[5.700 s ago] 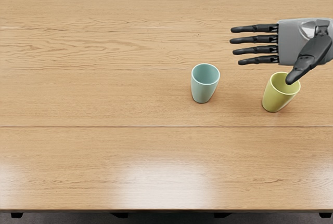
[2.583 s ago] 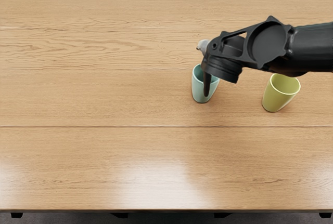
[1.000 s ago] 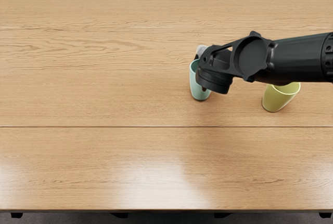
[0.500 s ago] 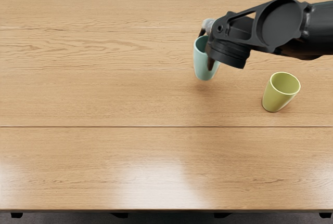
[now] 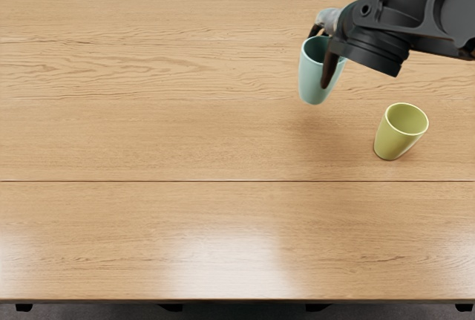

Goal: Pick up cup and place in cup with right hand

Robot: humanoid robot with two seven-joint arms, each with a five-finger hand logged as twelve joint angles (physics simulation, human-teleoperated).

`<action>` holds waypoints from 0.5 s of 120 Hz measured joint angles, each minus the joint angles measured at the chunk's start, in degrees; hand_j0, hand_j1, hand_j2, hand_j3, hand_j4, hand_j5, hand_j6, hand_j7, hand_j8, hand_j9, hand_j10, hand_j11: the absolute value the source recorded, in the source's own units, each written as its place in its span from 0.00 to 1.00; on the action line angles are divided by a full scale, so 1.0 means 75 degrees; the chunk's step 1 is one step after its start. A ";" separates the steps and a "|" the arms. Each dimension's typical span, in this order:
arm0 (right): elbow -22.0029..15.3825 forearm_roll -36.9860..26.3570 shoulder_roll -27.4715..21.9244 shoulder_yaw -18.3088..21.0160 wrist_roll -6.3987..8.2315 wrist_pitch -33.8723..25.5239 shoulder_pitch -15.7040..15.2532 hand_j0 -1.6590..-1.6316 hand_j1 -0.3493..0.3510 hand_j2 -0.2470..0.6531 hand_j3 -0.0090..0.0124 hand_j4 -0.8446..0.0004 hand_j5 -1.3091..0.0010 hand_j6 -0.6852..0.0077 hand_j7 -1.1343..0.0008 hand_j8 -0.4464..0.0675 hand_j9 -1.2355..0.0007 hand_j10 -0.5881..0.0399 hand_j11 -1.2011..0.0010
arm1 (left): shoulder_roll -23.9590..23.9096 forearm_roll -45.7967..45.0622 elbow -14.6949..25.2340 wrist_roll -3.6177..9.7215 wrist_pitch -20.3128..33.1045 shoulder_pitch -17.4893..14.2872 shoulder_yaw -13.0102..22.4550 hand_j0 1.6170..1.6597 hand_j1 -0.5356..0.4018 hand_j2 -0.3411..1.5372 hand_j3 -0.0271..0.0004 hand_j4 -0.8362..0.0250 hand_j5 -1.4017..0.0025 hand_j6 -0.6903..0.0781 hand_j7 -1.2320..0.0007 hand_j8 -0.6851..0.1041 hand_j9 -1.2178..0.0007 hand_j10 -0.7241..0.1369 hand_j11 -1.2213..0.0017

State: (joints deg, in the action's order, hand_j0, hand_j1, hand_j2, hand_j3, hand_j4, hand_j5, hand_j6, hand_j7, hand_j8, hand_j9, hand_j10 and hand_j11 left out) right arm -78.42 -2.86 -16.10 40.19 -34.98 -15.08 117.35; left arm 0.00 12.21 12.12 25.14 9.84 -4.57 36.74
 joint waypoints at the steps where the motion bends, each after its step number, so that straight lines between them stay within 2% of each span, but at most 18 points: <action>1: -0.0023 -0.0001 -0.0024 0.0000 0.0000 0.0001 0.0009 0.17 0.61 0.24 0.41 0.47 0.54 0.59 0.48 0.26 0.52 0.23 0.50 | 0.0000 0.0000 0.0000 0.0000 0.0000 0.0000 0.0000 0.96 0.94 0.18 0.99 0.97 1.00 0.90 1.00 0.87 1.00 0.84 1.00; 23: -0.0568 -0.0242 -0.0790 0.0009 0.0000 0.0018 0.0129 0.17 0.61 0.23 0.41 0.48 0.54 0.59 0.48 0.27 0.52 0.23 0.50 | 0.0000 -0.0001 0.0000 0.0000 0.0000 0.0000 0.0003 0.96 0.94 0.18 0.99 0.97 1.00 0.90 1.00 0.87 1.00 0.84 1.00; 25: -0.0619 -0.0272 -0.0871 0.0008 0.0001 0.0017 0.0133 0.18 0.60 0.21 0.41 0.48 0.54 0.59 0.48 0.27 0.52 0.23 0.50 | 0.0000 0.0000 0.0000 0.0000 0.0000 0.0000 0.0004 0.96 0.94 0.18 0.99 0.97 1.00 0.90 1.00 0.87 1.00 0.84 1.00; 40: -0.0915 -0.0488 -0.1441 0.0006 0.0000 0.0037 0.0155 0.18 0.57 0.20 0.41 0.47 0.55 0.55 0.48 0.23 0.52 0.23 0.50 | 0.0000 0.0001 0.0000 0.0000 0.0000 0.0000 0.0009 0.96 0.94 0.18 0.99 0.97 1.00 0.90 1.00 0.87 1.00 0.84 1.00; 45: -0.1000 -0.0550 -0.1620 0.0005 0.0000 0.0057 0.0179 0.20 0.55 0.16 0.40 0.47 0.55 0.53 0.48 0.21 0.52 0.23 0.51 | 0.0000 0.0001 0.0000 0.0000 0.0000 -0.0011 0.0010 0.96 0.94 0.18 0.99 0.97 1.00 0.90 1.00 0.87 1.00 0.84 1.00; 49: -0.1053 -0.0597 -0.1736 0.0006 0.0000 0.0070 0.0195 0.19 0.55 0.19 0.40 0.47 0.55 0.52 0.48 0.20 0.52 0.23 0.51 | 0.0000 0.0001 0.0000 0.0000 0.0000 -0.0012 0.0011 0.96 0.94 0.18 0.99 0.97 1.00 0.90 1.00 0.87 1.00 0.84 1.00; 51: -0.1076 -0.0619 -0.1790 0.0007 0.0000 0.0076 0.0202 0.20 0.54 0.16 0.40 0.47 0.55 0.52 0.48 0.20 0.52 0.23 0.51 | 0.0000 0.0001 0.0000 0.0000 0.0000 -0.0012 0.0011 0.96 0.94 0.18 0.99 0.97 1.00 0.90 1.00 0.87 1.00 0.84 1.00; 56: -0.1145 -0.0674 -0.1929 0.0007 0.0000 0.0087 0.0216 0.19 0.55 0.19 0.40 0.47 0.55 0.52 0.48 0.19 0.52 0.23 0.51 | 0.0000 0.0001 0.0000 0.0000 0.0000 -0.0012 0.0015 0.96 0.94 0.18 0.99 0.97 1.00 0.90 1.00 0.87 1.00 0.84 1.00; 60: -0.1201 -0.0722 -0.2040 0.0007 0.0000 0.0094 0.0223 0.21 0.53 0.15 0.40 0.47 0.55 0.51 0.48 0.19 0.52 0.23 0.51 | 0.0000 0.0001 0.0000 0.0000 0.0000 -0.0012 0.0017 0.96 0.94 0.18 0.99 0.97 1.00 0.90 1.00 0.87 1.00 0.84 1.00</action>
State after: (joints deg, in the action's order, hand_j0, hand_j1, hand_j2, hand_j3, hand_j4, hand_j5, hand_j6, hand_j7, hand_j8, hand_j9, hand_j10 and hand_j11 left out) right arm -87.43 -8.27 -31.40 40.25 -34.98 -14.37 119.02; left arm 0.00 12.21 12.13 25.14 9.84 -4.66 36.87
